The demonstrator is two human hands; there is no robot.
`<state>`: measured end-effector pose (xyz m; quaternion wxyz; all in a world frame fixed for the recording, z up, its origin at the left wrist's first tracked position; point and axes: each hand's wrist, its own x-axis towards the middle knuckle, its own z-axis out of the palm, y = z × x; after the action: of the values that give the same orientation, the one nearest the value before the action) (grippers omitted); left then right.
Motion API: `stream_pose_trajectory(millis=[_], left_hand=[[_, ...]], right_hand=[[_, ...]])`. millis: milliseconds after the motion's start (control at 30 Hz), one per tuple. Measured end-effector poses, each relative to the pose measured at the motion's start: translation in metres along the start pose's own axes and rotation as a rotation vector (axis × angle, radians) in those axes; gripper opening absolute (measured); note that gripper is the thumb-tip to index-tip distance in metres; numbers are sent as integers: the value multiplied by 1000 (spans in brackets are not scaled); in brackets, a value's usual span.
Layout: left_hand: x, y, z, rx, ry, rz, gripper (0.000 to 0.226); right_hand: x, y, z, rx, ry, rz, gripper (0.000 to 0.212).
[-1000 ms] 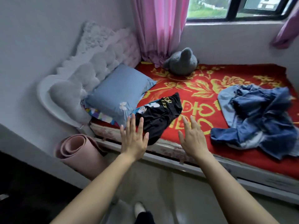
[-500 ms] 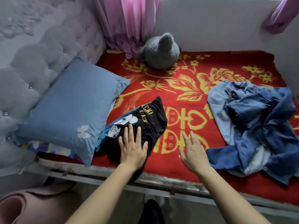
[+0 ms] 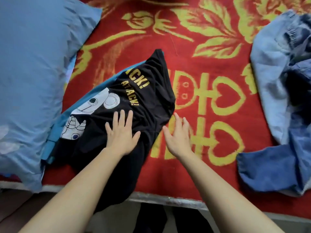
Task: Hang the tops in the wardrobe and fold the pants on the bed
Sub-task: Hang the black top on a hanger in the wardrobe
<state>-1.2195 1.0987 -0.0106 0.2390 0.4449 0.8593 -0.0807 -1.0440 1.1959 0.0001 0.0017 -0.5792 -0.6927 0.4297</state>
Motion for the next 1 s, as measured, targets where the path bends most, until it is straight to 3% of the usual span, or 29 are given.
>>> stream_pose_trajectory(millis=[100,167,233,400,500,633,700,833,933,1000], left_hand=[[12,-9,21,-81,36,-95,70],[16,-10,29,17,146,-51,64],[20,-6,33,72,146,-33,63],[17,16,38,145,17,-51,55],[7,25,32,93,-20,68,31],[-13,63,27,120,-181,276,52],[-18,91,30,79,-110,300,53],[-11,156,36,-272,95,294,22],[6,198,41,-314,130,271,39],[18,216,45,-302,81,136,54]], right_hand=[[39,-6,22,207,107,76,72],[67,-14,26,226,203,70,76],[96,-19,22,196,241,66,79],[126,-4,-7,35,16,47,60],[101,37,-29,-76,21,-38,49],[46,128,-64,-338,7,33,40],[17,165,-76,-359,-47,135,35],[-22,198,-76,-266,-192,168,31],[-29,207,-75,-142,-280,117,34],[-26,210,-78,-126,-291,93,38]])
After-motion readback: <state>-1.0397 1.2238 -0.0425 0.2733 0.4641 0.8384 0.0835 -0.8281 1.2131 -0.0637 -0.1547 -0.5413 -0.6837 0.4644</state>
